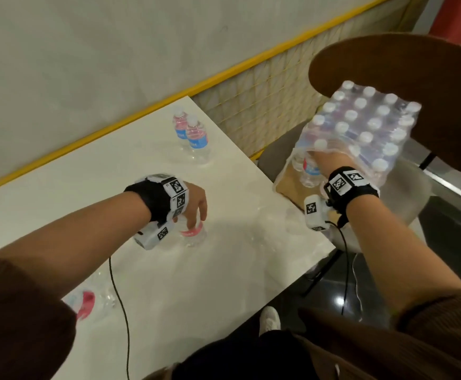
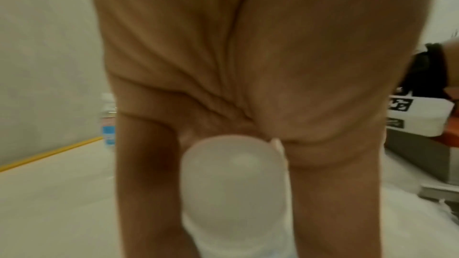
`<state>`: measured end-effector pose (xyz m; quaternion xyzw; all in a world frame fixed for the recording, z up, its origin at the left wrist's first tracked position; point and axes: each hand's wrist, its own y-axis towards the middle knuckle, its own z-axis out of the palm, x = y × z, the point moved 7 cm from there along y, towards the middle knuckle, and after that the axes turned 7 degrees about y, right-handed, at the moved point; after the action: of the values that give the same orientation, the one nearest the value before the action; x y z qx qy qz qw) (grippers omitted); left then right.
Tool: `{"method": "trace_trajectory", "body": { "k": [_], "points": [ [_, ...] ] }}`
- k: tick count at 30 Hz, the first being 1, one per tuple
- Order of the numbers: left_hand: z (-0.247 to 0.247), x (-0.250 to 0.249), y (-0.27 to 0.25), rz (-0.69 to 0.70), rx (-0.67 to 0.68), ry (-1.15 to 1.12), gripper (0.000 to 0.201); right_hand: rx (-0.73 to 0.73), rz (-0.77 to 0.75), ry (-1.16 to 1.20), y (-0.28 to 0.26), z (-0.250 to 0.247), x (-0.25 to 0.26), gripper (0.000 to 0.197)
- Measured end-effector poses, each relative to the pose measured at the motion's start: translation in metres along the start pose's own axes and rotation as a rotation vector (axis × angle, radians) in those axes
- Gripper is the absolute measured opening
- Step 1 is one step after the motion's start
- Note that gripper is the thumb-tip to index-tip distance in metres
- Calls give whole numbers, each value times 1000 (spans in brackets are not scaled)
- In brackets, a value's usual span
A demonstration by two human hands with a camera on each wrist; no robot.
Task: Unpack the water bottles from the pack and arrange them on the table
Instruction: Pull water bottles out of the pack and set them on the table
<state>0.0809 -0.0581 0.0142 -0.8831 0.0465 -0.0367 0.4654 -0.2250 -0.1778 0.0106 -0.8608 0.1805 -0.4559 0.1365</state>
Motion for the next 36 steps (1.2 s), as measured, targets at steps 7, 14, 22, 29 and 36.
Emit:
{"method": "trace_trajectory", "body": {
  "k": [7, 14, 22, 29, 36],
  "points": [
    [58, 80, -35, -132, 102, -12, 56, -83, -265, -90, -31, 25, 20, 35],
    [88, 110, -50, -218, 254, 465, 73, 245, -364, -7, -58, 55, 30, 47],
    [21, 3, -30, 225, -389, -92, 104, 699, -366, 19, -145, 125, 36, 40],
    [34, -40, -19, 337, -227, -429, 89, 772, -404, 38, -168, 146, 24, 37],
    [50, -33, -34, 249, -110, -250, 57, 603, -247, 84, -113, 95, 2, 29]
  ]
}}
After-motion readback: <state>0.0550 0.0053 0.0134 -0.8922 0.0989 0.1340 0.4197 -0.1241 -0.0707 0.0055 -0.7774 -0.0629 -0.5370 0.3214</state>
